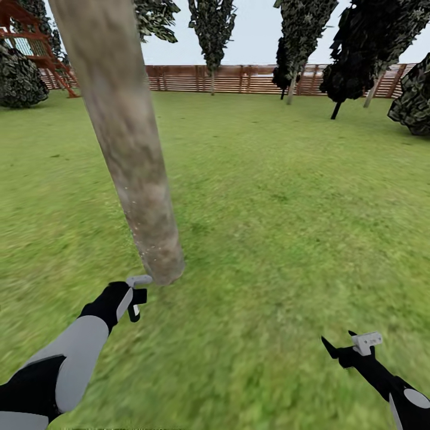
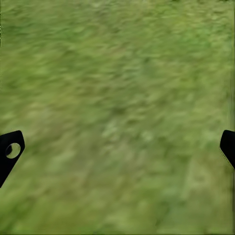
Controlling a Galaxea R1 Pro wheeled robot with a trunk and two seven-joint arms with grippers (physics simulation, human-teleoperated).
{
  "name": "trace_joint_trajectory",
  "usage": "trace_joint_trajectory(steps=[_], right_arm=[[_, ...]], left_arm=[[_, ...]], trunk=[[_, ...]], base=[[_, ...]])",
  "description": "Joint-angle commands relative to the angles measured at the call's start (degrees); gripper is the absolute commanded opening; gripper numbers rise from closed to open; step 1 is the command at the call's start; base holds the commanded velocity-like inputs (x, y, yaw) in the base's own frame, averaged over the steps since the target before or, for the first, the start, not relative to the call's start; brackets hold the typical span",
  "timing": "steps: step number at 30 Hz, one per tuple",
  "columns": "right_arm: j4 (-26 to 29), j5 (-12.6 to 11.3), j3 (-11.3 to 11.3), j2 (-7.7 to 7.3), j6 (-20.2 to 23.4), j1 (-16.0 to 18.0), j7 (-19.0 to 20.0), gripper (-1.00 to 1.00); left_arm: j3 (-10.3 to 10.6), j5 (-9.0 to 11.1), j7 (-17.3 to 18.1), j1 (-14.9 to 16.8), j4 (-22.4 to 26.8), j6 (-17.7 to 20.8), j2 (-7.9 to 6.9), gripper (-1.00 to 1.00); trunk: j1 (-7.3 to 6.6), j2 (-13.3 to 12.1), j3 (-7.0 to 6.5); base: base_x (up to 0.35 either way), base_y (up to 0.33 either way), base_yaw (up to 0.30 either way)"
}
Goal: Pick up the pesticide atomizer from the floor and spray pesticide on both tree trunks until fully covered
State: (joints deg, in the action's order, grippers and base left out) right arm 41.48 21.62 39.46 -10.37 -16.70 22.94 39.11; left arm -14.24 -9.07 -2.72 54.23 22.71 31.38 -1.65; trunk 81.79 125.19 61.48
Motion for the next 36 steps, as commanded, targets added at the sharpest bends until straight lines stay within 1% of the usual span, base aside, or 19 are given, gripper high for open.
trace_joint_trajectory(steps=[1, 7, 13, 16, 17, 18, 19, 20, 21, 23, 24, 25, 27, 29, 33, 36], right_arm=[[0.0, 0.0, 0.0, 0.00, 0.0, 0.0, 0.0, 1.00], [0.0, 0.0, 0.0, 0.00, 0.0, 0.0, 0.0, 1.00], [0.2, 0.0, 0.1, -0.17, 0.0, 0.0, 0.0, 1.00], [0.3, 0.0, 0.2, -0.17, 0.0, 0.0, 0.0, 1.00], [0.3, 0.0, 0.2, -0.18, 0.1, 0.0, 0.0, 1.00], [0.4, 0.0, 0.2, -0.18, 0.1, 0.0, 0.0, 1.00], [0.5, 0.0, 0.2, -0.18, 0.1, 0.0, 0.0, 1.00], [0.5, -0.1, 0.2, -0.23, 0.1, 0.0, 0.0, 1.00], [0.5, -0.1, 0.2, -0.24, 0.1, 0.0, 0.0, 1.00], [0.5, -0.1, 0.2, -0.30, 0.1, 0.0, 0.0, 1.00], [0.5, -0.1, 0.3, -0.40, 0.1, 0.0, 0.0, 1.00], [0.5, -0.1, 0.3, -0.46, 0.1, 0.0, 0.0, 1.00], [0.5, -0.1, 0.2, -0.51, 0.1, 0.0, 0.0, 1.00], [0.5, -0.1, 0.2, -0.52, 0.1, 0.0, 0.0, 1.00], [0.5, -0.1, 0.2, -0.53, 0.1, 0.0, 0.0, 1.00], [0.5, -0.1, 0.2, -0.51, 0.0, 0.0, 0.0, 1.00]], left_arm=[[0.0, 0.0, 0.0, 0.0, 0.0, 0.0, -0.01, -1.00], [0.0, 0.3, -0.1, 0.0, -0.1, -0.4, 0.03, -1.00], [0.0, 0.5, 0.7, 0.2, 0.4, -1.4, 0.95, -1.00], [0.0, 0.5, 2.3, 1.2, 0.9, -0.9, 1.11, -1.00], [0.1, 0.4, 3.7, 2.0, 2.3, -0.4, 1.13, -1.00], [0.1, 0.4, 4.9, 2.8, 3.9, 0.6, 1.05, -1.00], [0.1, 0.3, 6.1, 4.1, 6.4, 3.7, 1.18, -1.00], [0.1, 0.3, 6.4, 5.6, 8.2, 6.8, 1.25, -1.00], [0.2, 0.3, 6.5, 6.3, 8.7, 8.0, 1.27, -1.00], [0.3, 0.3, 6.7, 8.8, 9.4, 10.3, 1.35, -1.00], [1.8, 0.2, 7.4, 10.9, 9.5, 12.1, 1.19, -1.00], [3.0, 0.3, 8.2, 11.9, 9.6, 14.1, 1.07, -1.00], [4.4, 0.3, 10.0, 13.3, 9.7, 17.7, 0.85, -1.00], [5.0, 0.2, 12.1, 13.8, 9.7, 19.2, 0.65, -1.00], [5.4, 0.1, 13.2, 13.3, 9.7, 19.5, 0.47, -1.00], [6.0, 0.0, 13.3, 10.3, 9.6, 19.3, 0.32, -1.00]], trunk=[[0.00, 0.0, 0.00], [0.00, 0.0, 0.00], [0.00, 0.0, 0.00], [0.00, 0.0, 0.00], [0.00, 0.0, 0.00], [0.00, 0.0, 0.00], [0.00, 0.0, 0.00], [0.00, 0.0, 0.00], [0.00, 0.0, 0.00], [0.00, 0.0, 0.00], [0.00, 0.0, 0.00], [0.00, 0.0, 0.00], [0.00, 0.0, 0.00], [0.00, 0.0, 0.00], [0.00, 0.0, 0.00], [0.00, 0.0, -0.11]], base=[[0.000, -0.275, 0.237], [0.088, -0.273, 0.271], [0.076, -0.096, 0.277], [0.003, -0.003, 0.074], [0.001, -0.001, 0.020], [0.000, 0.000, 0.010], [0.000, 0.000, 0.003], [0.000, 0.000, 0.001], [0.000, 0.000, 0.000], [0.000, 0.000, 0.000], [0.000, 0.000, 0.000], [0.000, 0.000, 0.000], [0.000, 0.000, 0.000], [0.000, 0.000, 0.000], [0.000, 0.000, -0.004], [0.000, 0.000, -0.181]])
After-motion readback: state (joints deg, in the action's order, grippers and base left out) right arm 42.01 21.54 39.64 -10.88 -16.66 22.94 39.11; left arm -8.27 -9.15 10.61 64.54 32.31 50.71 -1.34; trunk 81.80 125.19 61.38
